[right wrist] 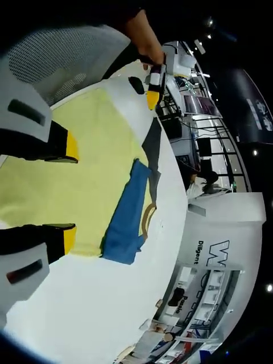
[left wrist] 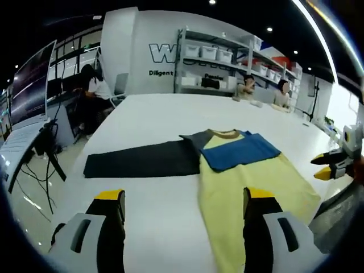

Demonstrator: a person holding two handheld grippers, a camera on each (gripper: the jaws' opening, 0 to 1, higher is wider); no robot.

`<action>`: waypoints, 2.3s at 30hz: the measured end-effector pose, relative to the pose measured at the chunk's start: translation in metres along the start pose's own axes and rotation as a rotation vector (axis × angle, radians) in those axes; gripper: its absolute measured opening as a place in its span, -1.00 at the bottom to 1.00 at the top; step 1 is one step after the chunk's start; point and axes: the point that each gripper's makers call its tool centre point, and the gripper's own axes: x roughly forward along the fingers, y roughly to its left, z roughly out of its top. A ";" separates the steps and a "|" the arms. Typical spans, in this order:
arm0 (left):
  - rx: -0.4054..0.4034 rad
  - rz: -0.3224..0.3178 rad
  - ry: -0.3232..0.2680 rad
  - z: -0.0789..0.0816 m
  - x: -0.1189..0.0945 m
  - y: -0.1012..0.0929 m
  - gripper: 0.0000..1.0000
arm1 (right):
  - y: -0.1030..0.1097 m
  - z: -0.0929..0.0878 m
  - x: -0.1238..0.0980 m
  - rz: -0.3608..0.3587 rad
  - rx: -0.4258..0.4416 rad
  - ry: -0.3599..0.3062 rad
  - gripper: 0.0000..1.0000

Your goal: Fold the garment on the visible template until the final outline fits inside the template.

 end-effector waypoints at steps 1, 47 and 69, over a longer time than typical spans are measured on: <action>0.005 0.013 -0.011 0.003 0.002 0.005 0.64 | 0.000 0.000 0.000 0.000 0.000 0.001 -0.18; -0.282 0.322 0.037 -0.005 0.077 0.171 -0.12 | 0.001 -0.008 0.004 0.004 -0.011 0.038 -0.21; -0.346 0.380 0.094 -0.020 0.082 0.190 -0.34 | 0.001 -0.007 0.004 0.001 -0.026 0.032 -0.24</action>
